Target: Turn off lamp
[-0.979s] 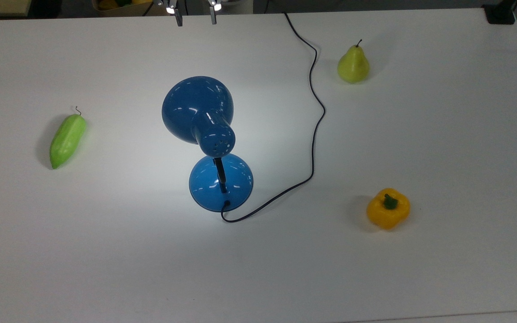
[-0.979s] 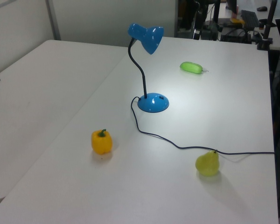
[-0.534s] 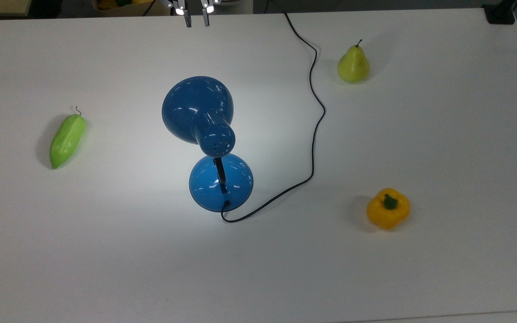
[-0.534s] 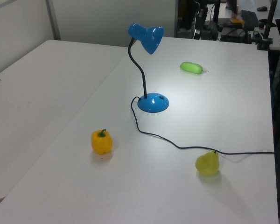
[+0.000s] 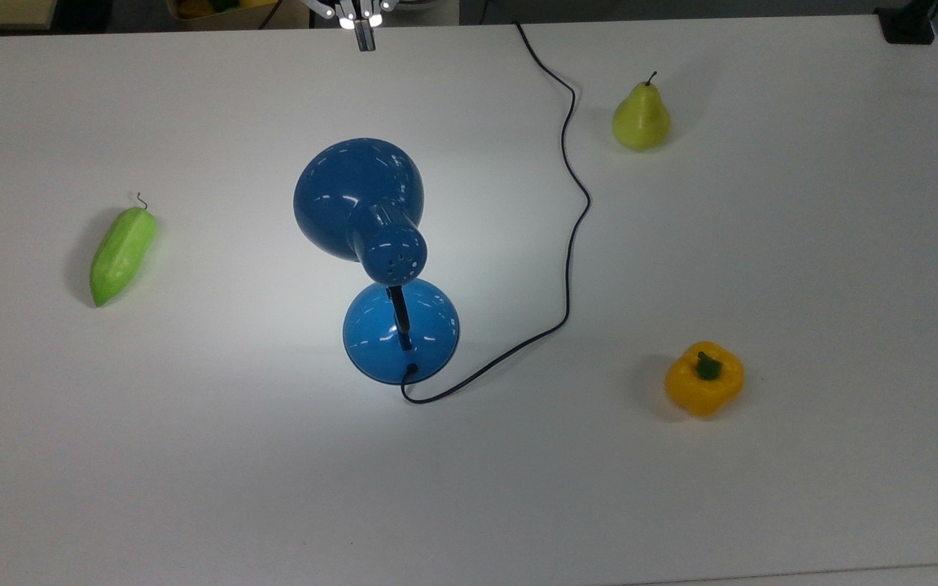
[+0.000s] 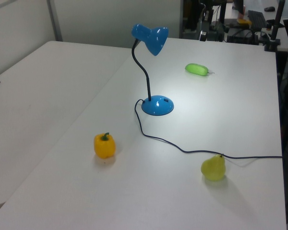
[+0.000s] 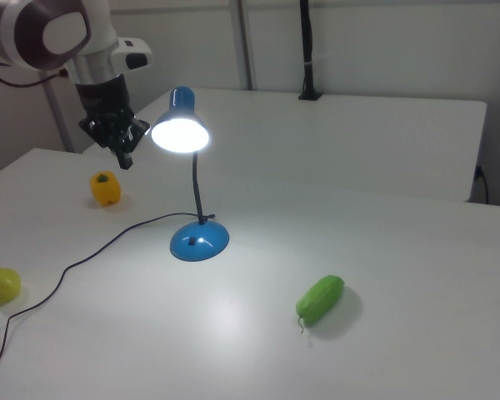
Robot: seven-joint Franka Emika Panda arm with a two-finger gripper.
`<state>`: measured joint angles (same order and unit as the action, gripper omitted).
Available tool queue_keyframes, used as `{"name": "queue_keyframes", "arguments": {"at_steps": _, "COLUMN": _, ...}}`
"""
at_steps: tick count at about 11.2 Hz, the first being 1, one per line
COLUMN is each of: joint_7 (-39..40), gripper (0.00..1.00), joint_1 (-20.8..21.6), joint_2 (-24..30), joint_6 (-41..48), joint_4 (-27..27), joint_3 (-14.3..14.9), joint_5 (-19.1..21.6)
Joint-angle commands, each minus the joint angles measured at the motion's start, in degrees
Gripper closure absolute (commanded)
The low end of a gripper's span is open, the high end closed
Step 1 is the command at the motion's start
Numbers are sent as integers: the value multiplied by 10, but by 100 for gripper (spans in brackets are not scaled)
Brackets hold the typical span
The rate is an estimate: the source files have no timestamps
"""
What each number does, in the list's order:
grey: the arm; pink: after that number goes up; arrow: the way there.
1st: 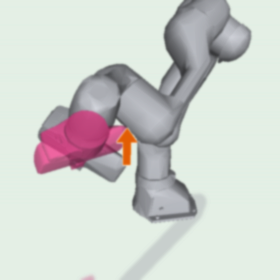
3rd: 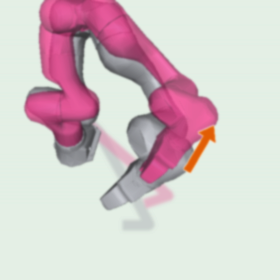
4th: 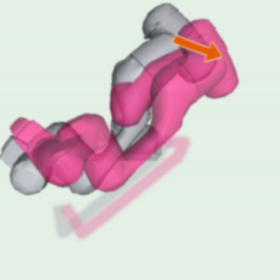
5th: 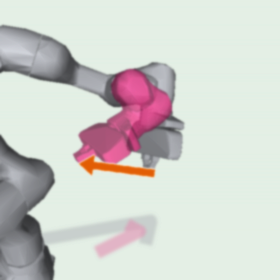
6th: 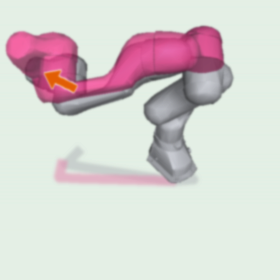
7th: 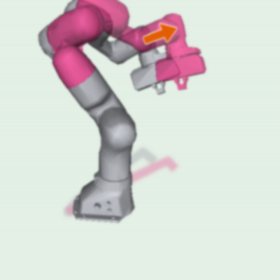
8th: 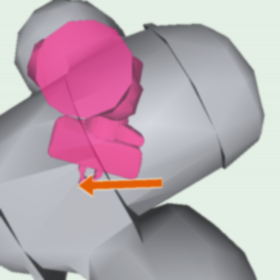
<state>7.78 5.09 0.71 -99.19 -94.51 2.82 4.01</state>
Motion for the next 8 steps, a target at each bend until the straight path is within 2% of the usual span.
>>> {"name": "queue_keyframes", "arguments": {"at_steps": 1, "joint_7": 17, "gripper": 100, "joint_1": 2, "joint_2": 8, "joint_6": -8, "joint_4": -16, "joint_3": 4, "joint_5": 15}}
{"name": "queue_keyframes", "arguments": {"at_steps": 8, "joint_7": 16, "gripper": 100, "joint_1": 4, "joint_2": 13, "joint_6": 16, "joint_4": -16, "joint_3": 4, "joint_5": 21}}
